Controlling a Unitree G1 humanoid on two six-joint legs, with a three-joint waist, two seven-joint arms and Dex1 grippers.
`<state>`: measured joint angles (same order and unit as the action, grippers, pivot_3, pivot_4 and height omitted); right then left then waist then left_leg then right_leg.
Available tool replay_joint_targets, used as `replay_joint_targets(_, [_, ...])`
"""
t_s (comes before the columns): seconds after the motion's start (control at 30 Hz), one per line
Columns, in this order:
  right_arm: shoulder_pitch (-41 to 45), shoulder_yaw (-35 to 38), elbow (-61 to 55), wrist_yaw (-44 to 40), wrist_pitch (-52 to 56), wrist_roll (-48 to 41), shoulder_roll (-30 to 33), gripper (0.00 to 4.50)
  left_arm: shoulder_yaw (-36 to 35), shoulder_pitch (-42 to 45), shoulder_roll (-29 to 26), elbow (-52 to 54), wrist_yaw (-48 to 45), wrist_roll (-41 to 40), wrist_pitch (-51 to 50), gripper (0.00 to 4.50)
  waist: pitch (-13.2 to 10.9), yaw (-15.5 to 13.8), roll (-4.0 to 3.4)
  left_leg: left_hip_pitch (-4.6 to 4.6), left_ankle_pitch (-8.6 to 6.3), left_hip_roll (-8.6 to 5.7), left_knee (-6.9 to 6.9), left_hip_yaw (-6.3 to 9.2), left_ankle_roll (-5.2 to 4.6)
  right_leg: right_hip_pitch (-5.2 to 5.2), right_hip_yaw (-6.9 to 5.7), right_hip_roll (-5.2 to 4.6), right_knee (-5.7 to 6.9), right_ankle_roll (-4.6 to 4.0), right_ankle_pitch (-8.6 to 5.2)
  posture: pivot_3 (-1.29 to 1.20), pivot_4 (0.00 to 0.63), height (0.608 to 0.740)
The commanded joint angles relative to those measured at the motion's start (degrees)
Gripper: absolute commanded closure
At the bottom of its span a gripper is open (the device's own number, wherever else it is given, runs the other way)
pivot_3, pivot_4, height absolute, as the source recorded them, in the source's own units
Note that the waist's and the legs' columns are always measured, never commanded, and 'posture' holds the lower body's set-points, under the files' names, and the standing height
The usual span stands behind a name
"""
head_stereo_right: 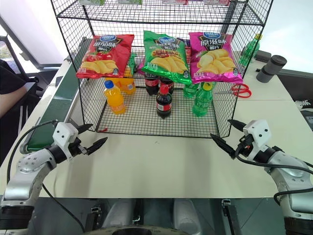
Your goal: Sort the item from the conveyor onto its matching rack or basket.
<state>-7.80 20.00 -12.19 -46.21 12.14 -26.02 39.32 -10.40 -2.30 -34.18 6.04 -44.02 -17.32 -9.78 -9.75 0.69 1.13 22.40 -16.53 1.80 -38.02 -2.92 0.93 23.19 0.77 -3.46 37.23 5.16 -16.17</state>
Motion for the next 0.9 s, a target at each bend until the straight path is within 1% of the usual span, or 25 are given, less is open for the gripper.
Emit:
replay_joint_targets(0.03, [0.3, 1.0, -2.0, 0.5, -0.2, -0.5, -0.2, 0.06, -1.6, -0.5, -1.0, 2.8, -0.9, -1.6, 0.2, 0.00, 0.0, 0.0, 0.00, 0.00, 0.00, 0.00, 0.00, 0.00, 0.00, 0.00, 0.00, 0.00, 0.00, 0.00, 0.00, 0.00, 0.150, 0.740])
replay_joint_targets(0.17, [0.3, 1.0, -1.8, 0.5, -0.4, -0.5, -0.1, 0.06, -1.6, 0.0, -0.9, 2.0, 0.4, -0.3, 0.8, 0.00, 0.0, 0.0, 0.00, 0.00, 0.00, 0.00, 0.00, 0.00, 0.00, 0.00, 0.00, 0.00, 0.01, 0.00, 0.00, 0.00, 0.150, 0.740])
replay_joint_targets(0.9, [1.3, 0.0, 0.8, 0.1, -2.4, 0.5, -1.0, 0.06, -1.0, 0.5, -0.7, 1.5, 0.8, -0.3, 1.0, 0.00, 0.0, 0.0, 0.00, 0.00, 0.00, 0.00, -0.01, 0.00, 0.00, 0.00, 0.00, 0.04, 0.01, 0.01, 0.00, 0.00, 0.150, 0.740])
